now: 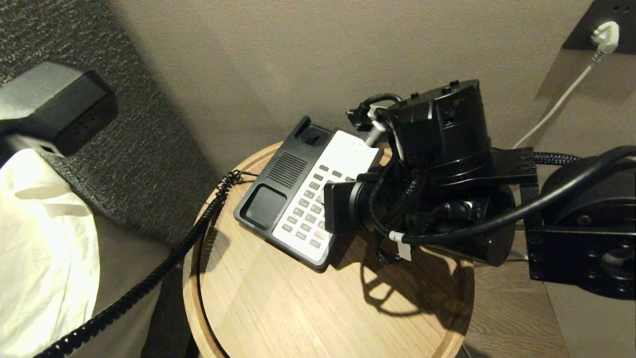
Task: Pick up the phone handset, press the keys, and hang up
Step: Dial the number
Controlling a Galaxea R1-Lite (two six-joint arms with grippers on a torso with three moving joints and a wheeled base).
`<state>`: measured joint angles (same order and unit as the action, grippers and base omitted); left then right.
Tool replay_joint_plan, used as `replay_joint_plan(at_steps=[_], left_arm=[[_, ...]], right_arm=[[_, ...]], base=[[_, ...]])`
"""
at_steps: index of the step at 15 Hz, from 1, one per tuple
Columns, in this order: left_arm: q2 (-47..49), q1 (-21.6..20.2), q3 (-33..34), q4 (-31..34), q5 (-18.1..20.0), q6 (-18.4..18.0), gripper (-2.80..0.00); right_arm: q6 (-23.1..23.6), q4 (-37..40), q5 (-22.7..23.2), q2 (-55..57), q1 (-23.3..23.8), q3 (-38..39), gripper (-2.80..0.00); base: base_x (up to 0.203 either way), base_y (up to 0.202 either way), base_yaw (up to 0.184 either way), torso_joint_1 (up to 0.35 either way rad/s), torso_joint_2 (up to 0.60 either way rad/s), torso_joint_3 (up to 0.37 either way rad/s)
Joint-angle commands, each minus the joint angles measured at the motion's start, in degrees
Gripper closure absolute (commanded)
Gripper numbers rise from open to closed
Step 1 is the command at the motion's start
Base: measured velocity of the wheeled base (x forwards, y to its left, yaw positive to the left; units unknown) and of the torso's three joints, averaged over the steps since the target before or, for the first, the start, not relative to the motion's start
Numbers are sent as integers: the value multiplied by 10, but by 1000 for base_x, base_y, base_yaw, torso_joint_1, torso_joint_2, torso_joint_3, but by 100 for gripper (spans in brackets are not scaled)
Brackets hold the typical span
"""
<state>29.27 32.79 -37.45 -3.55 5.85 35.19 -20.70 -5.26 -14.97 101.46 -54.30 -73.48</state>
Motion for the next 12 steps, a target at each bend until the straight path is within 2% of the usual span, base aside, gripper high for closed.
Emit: replay_joint_plan(at_steps=[1, 12], left_arm=[[0, 0, 0, -1, 0, 2, 0], [0, 0, -2, -1, 0, 2, 0]], right_arm=[[-1, -1, -1, 6, 0, -2, 0], [0, -4, -1, 12, 0, 0, 0]], base=[[0, 0, 0, 0, 0, 0], [0, 0, 0, 0, 0, 0]])
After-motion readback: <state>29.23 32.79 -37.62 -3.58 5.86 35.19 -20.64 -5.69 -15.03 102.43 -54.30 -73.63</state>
